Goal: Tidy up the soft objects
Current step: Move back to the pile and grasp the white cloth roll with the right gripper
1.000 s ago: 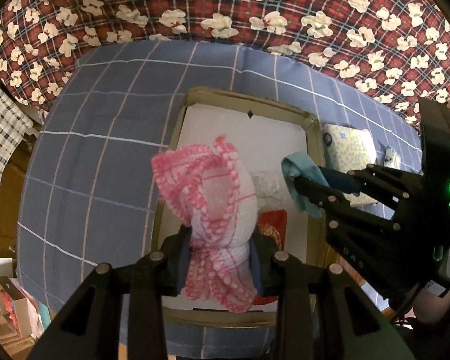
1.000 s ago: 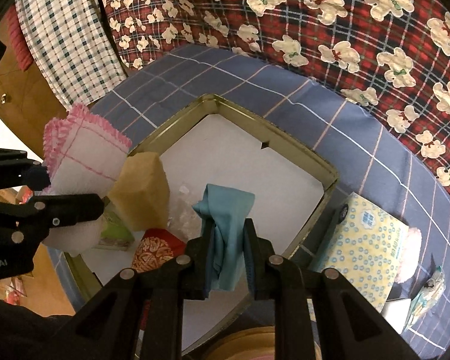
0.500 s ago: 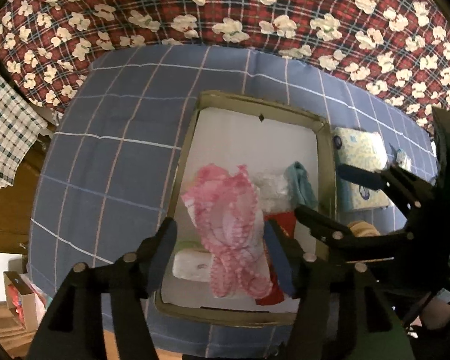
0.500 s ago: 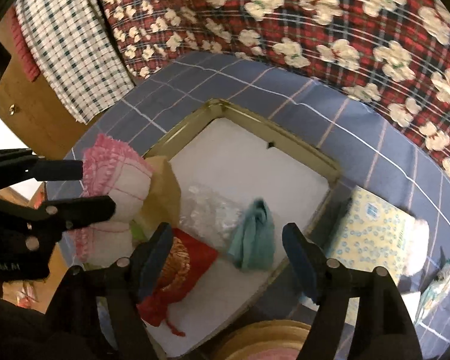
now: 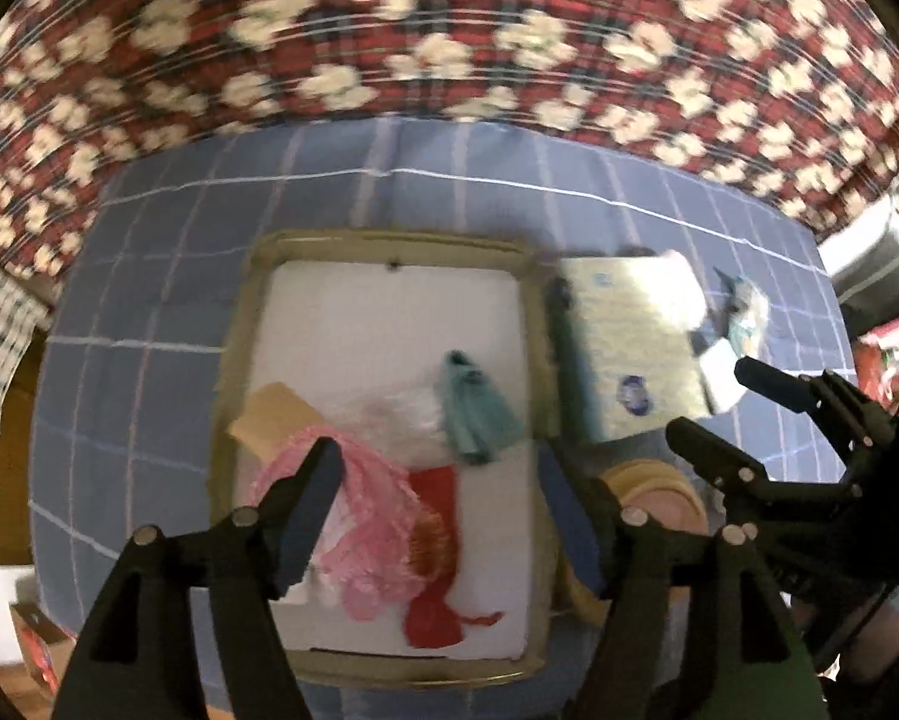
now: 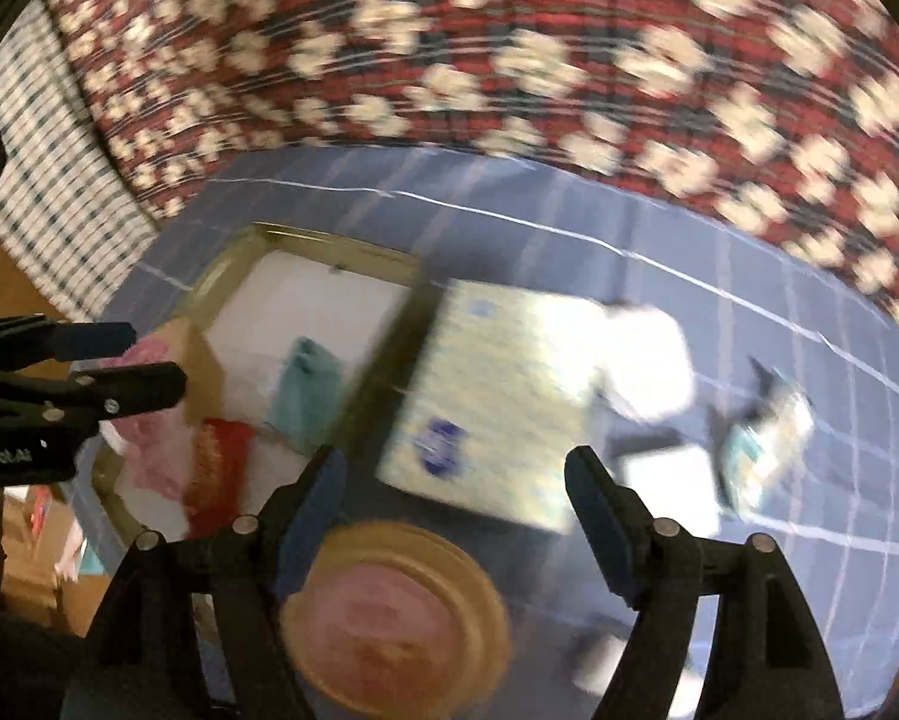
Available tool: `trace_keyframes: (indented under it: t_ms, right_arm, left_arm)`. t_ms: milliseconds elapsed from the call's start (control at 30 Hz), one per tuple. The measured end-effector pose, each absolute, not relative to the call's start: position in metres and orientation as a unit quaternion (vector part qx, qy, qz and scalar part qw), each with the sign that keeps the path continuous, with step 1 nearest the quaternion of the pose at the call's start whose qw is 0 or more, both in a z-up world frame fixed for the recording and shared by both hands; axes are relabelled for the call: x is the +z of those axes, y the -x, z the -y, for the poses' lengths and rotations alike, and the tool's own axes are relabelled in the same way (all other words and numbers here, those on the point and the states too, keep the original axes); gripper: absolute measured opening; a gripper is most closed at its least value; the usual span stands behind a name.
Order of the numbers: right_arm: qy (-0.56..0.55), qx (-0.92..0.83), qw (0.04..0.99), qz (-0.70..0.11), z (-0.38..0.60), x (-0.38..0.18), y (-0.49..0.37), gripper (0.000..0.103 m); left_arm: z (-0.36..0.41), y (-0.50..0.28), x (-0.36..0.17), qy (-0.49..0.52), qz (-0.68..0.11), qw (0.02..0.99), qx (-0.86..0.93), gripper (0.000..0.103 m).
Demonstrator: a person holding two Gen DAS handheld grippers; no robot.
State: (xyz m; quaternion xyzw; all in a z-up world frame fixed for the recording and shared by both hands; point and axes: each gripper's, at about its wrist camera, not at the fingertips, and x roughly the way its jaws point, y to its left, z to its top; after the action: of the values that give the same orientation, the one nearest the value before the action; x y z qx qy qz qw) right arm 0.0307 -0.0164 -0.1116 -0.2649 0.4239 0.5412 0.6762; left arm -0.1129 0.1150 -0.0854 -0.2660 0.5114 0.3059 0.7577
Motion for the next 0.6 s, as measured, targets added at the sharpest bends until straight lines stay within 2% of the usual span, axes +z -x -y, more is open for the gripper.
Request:
trace_keyframes:
  t_ms: [300, 600]
  right_arm:
    - [0.248, 0.473, 0.704, -0.468, 0.08, -0.131, -0.073, 0.078]
    - [0.266, 0.451, 0.69, -0.5, 0.12, -0.162, -0.09, 0.078]
  left_arm:
    - [-0.082, 0.064, -0.093, 0.241, -0.534, 0.77, 0.252, 0.07]
    - [-0.048, 0.024, -0.103, 0.219, -0.559, 0.773, 0.203, 0.07]
